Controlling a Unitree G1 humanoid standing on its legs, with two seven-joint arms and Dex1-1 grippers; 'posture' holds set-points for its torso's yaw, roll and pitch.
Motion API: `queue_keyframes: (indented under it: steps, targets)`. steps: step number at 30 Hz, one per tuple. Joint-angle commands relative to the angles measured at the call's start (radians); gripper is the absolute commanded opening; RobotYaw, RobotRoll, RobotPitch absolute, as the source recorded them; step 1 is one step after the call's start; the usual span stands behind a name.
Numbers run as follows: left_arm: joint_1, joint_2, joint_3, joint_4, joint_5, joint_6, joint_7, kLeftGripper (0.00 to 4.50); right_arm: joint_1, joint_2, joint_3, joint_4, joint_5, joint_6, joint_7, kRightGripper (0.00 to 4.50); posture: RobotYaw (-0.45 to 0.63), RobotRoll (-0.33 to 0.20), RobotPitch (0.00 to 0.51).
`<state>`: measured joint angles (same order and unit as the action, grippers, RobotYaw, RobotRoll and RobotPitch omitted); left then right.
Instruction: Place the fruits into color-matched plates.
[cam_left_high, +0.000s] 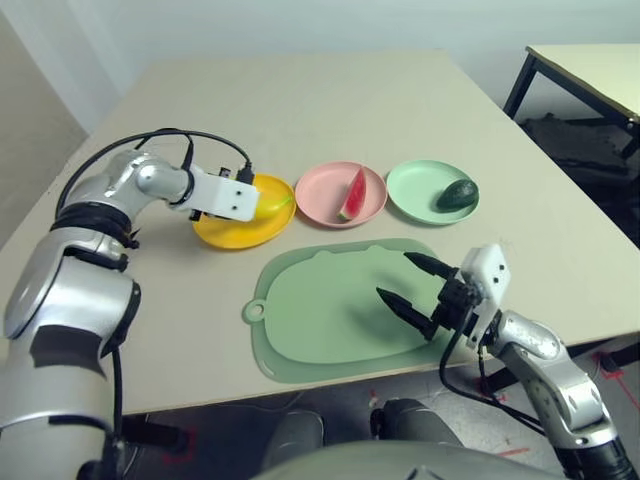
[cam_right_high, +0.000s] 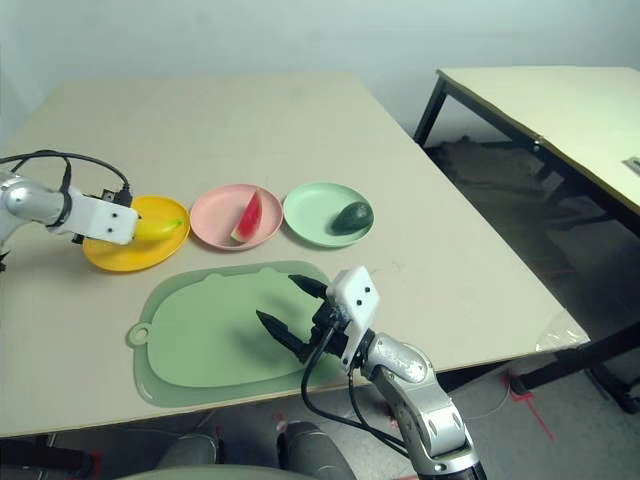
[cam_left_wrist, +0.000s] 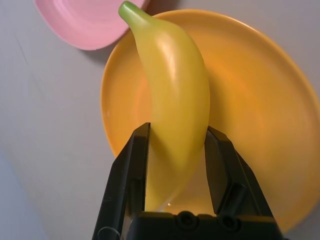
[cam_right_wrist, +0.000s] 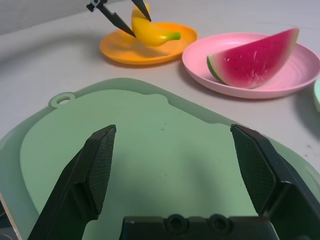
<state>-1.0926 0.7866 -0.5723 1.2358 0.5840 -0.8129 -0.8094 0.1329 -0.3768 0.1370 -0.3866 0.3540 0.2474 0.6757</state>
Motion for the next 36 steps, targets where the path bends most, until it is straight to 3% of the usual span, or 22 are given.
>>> queue_keyframes:
  steps: [1,2,9,11,17,20,23,27,31,36]
  targets:
    - [0.002,-0.026,-0.008,0.042,0.034,0.014,0.037,1.68,0.009,-0.011,0.001,-0.015,-0.006,0.011,-0.008,4.5,-0.03,0.0,0.01]
    - [0.004,-0.031,-0.003,0.047,0.033,0.016,0.034,1.68,0.01,-0.012,0.001,-0.016,-0.006,0.011,-0.008,4.5,-0.03,0.0,0.01]
    - [0.016,-0.026,0.004,0.052,0.031,0.008,0.02,4.02,-0.007,-0.011,0.006,0.0,-0.004,0.018,-0.008,4.5,-0.02,0.0,0.011]
    - [0.016,-0.016,0.007,0.049,0.029,0.002,0.016,4.49,-0.016,-0.012,0.008,0.008,-0.004,0.02,-0.004,4.5,-0.01,0.0,0.013]
    - [0.019,0.024,0.074,0.027,-0.045,-0.023,-0.036,4.49,-0.047,-0.01,-0.054,0.058,0.009,0.017,-0.025,4.5,0.0,0.0,0.011]
    - [0.056,0.042,0.181,-0.011,-0.185,-0.018,-0.136,4.49,-0.06,0.002,-0.157,0.129,0.037,0.013,-0.074,4.5,0.0,0.0,0.009]
    - [0.14,0.06,0.313,-0.133,-0.369,0.077,-0.239,4.49,-0.033,0.001,-0.239,0.239,0.017,-0.066,-0.095,4.5,0.0,0.0,0.008]
    - [0.422,0.092,0.483,-0.566,-0.613,0.359,-0.26,4.49,0.015,0.025,-0.333,0.396,-0.003,-0.223,-0.117,4.5,0.02,0.0,0.008]
    - [0.717,0.072,0.641,-0.982,-0.76,0.661,-0.133,4.49,-0.018,0.054,-0.379,0.514,-0.01,-0.449,-0.082,4.5,0.05,0.0,0.002]
    - [0.989,-0.067,0.702,-1.294,-0.785,0.875,0.078,4.49,-0.071,0.017,-0.321,0.764,-0.09,-0.766,0.077,4.5,0.08,0.0,0.0]
